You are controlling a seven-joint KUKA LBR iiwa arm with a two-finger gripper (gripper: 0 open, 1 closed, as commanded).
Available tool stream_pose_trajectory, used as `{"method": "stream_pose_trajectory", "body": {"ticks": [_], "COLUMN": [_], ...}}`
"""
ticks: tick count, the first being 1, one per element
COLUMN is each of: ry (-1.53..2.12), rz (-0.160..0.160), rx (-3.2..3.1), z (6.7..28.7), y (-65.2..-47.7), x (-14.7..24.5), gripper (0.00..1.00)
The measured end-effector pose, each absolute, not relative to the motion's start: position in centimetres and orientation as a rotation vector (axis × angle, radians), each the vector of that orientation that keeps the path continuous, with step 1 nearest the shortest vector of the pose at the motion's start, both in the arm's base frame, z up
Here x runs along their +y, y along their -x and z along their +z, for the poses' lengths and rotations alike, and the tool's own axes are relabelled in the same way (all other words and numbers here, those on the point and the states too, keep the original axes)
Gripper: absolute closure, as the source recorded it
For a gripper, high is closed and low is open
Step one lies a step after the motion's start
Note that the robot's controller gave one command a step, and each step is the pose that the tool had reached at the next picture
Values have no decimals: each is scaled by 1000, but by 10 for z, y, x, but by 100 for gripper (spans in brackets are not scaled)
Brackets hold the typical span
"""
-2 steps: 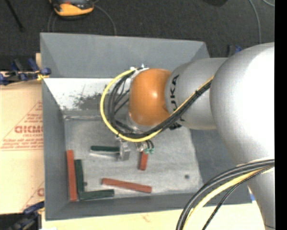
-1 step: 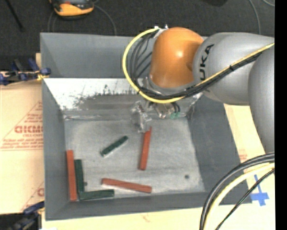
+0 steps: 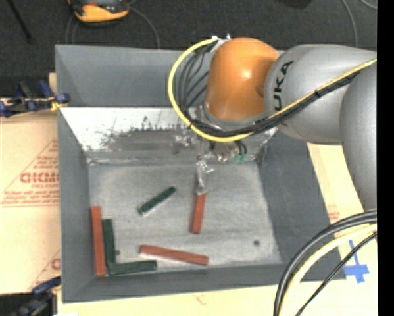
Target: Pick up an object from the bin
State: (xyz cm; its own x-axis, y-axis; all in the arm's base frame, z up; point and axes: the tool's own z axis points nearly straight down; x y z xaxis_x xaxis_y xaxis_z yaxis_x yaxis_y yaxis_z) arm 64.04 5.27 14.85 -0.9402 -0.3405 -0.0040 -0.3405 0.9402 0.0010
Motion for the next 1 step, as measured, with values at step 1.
{"method": "stream_pose_trajectory", "body": {"ticks": [1], "ry": [541], "rz": [3], "rx": [3091], "z": [149], "y": [-640], "x": [53], "gripper": [0]}}
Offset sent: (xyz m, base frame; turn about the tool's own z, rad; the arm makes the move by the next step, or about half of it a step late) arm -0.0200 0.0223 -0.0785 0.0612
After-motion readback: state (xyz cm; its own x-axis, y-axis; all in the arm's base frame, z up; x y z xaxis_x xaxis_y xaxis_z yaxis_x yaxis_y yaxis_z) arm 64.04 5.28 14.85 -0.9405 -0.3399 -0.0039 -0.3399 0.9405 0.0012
